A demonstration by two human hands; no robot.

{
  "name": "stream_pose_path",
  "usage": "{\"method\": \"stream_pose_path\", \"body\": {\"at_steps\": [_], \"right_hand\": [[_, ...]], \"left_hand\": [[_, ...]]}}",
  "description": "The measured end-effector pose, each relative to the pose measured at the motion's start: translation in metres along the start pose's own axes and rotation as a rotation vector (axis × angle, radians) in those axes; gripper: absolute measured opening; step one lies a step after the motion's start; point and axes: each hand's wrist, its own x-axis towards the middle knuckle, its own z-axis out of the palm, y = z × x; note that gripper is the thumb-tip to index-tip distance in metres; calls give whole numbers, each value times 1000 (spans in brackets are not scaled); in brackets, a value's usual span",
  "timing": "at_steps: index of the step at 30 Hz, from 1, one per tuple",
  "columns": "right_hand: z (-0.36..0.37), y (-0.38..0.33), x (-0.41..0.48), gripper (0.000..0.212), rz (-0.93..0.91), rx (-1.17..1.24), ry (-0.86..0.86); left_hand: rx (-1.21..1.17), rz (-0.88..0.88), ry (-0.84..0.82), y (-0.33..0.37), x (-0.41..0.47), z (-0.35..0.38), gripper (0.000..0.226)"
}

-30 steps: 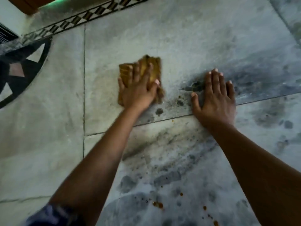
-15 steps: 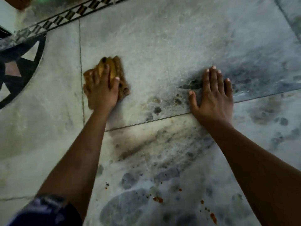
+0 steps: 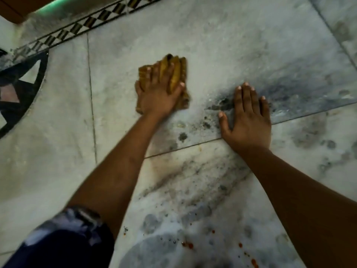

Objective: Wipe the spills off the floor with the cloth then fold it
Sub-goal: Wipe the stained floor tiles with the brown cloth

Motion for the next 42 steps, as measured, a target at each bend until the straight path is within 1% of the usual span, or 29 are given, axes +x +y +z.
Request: {"method": "stream_pose_path", "body": {"at_steps": [2,4,6,8,9,10,11,12,14,15,17,19,20,22,24,26,29,31,33,35,37,40,42], "right_hand": [[-1,1,0,76,5,-8,-4],[-1,0,0,76,5,-7,-10],[-1,1,0,75,7,-2,-30],[-2,1,0,74,14,-5,-32],[-2,0,0,74,13,-4,-27],[-2,0,0,74,14,-3,-28],[-2,0,0,75,12,-4,-31],[-1,0,0,75,9,-5,-33],[-1,0,0,75,9,-8,-26],[-2,0,0,76,10,-12,-23],[0,-1,0,76,2,-23,-31],[1,0,-1,77,-8,-35,-36],[0,1,1,77,-6,-39,-39],[0,2,0,78,-16,-40,-34],[0,2,0,78,-20,-29,-28],[1,2,-1,77,-13,-33,-35],[-1,4,0,73,-16,-32,-70],[-6,4,-2,73,-25,-28,-95],[-9,4,-7,72,-30,-5,-109],[-11,1,-19,70,-12,20,-144],[-15,-8,-43,68,-5,38,-164],[-20,-29,-80,66,-36,88,-157],[-25,-44,-105,70,-92,141,-161]], "left_hand": [[-22,-54,24,-34,18,-6,60],[-58,-183,39,-66,13,-9,59],[-91,-337,71,-83,-16,-6,57],[-112,-494,126,-77,-55,3,56],[-113,-547,144,-64,-73,8,57],[-96,-560,142,-48,-88,13,58],[-62,-527,121,-29,-99,17,61],[-23,-456,90,-10,-105,21,65],[33,-268,40,23,-102,23,74],[46,-187,29,32,-91,22,75],[25,-72,20,35,-61,17,70],[-33,-3,-2,22,-30,7,64],[-66,2,-6,12,-17,1,63],[-113,-84,37,-16,-8,-11,63],[-123,-199,89,-48,-15,-19,63],[-75,-245,113,-69,-39,-20,60],[-16,-214,102,-70,-82,-14,51],[-53,-224,79,-64,-110,-17,46],[-185,-221,102,-62,-136,-26,41],[-362,-217,162,-63,-157,-39,37],[-466,-228,210,-68,-183,-54,35],[-398,-203,205,-80,-217,-73,38],[-344,-201,172,-94,-240,-82,40]]}}
